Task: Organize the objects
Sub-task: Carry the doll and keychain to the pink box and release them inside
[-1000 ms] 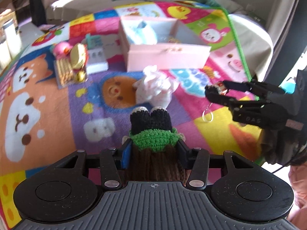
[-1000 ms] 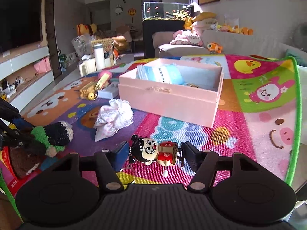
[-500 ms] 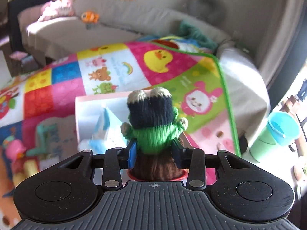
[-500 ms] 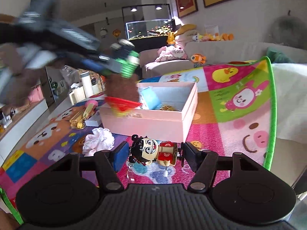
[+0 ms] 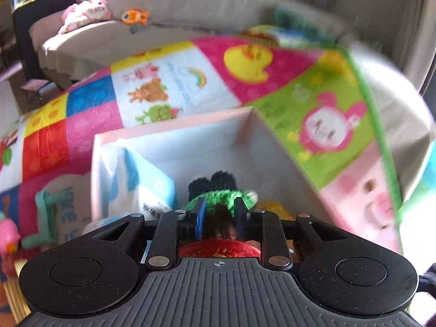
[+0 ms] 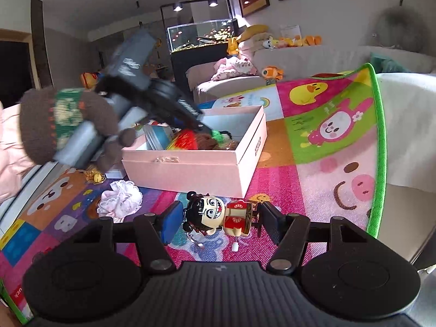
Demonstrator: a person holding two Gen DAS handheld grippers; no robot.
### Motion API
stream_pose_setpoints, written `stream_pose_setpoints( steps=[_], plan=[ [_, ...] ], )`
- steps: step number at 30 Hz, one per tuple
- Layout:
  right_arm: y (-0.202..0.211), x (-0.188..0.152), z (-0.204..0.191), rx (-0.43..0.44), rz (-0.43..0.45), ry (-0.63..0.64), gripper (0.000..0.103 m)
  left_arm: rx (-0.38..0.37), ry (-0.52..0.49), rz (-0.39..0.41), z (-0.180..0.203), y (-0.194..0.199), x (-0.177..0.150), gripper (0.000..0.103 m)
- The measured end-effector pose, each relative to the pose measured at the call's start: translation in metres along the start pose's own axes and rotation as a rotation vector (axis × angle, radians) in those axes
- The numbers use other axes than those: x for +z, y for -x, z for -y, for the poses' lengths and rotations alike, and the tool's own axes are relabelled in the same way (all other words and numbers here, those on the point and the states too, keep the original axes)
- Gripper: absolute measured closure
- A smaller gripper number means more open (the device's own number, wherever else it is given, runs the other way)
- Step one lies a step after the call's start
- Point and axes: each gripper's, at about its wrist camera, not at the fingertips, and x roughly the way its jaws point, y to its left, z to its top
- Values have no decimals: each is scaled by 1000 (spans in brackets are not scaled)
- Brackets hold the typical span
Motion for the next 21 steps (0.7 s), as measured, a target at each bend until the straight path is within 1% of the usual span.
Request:
stream_pose_setpoints(
  steps=[3, 5, 6, 8, 10, 12, 13, 14, 15, 16, 18, 21],
  plan=[
    [-7, 9, -1, 4, 0, 9, 40, -71, 130, 178, -23, 53, -13, 78],
    [-12, 25, -4, 12, 18, 21, 40, -94, 192, 280, -39, 87, -29, 78],
    [-15, 37, -6, 16, 32, 27, 40, -93, 205, 325, -45, 103, -40, 78],
    [-25, 67, -7, 34, 64, 33, 40, -71, 189, 372, -53, 125, -61, 78],
    [-42, 101, -8, 33, 110, 40, 40, -9, 158, 381, -60, 138, -89, 78],
    [-67, 136, -6, 16, 139, 11, 39, 70, 140, 360, -68, 143, -117, 78],
    [-80, 150, -6, 12, 141, -1, 31, 104, 142, 343, -73, 144, -130, 78],
    [-92, 162, -6, -4, 139, -10, 26, 129, 153, 330, -79, 145, -140, 78],
    [-99, 169, -8, -33, 142, -18, 23, 150, 170, 317, -87, 145, -151, 78],
    [-104, 172, -12, -57, 142, -17, 23, 160, 188, 309, -94, 146, -159, 78],
    [-105, 167, -21, -61, 140, 2, 22, 171, 235, 302, -110, 146, -173, 78],
    [-97, 143, -36, -40, 111, 44, 20, 180, 308, 321, -136, 149, -180, 78]
  ],
)
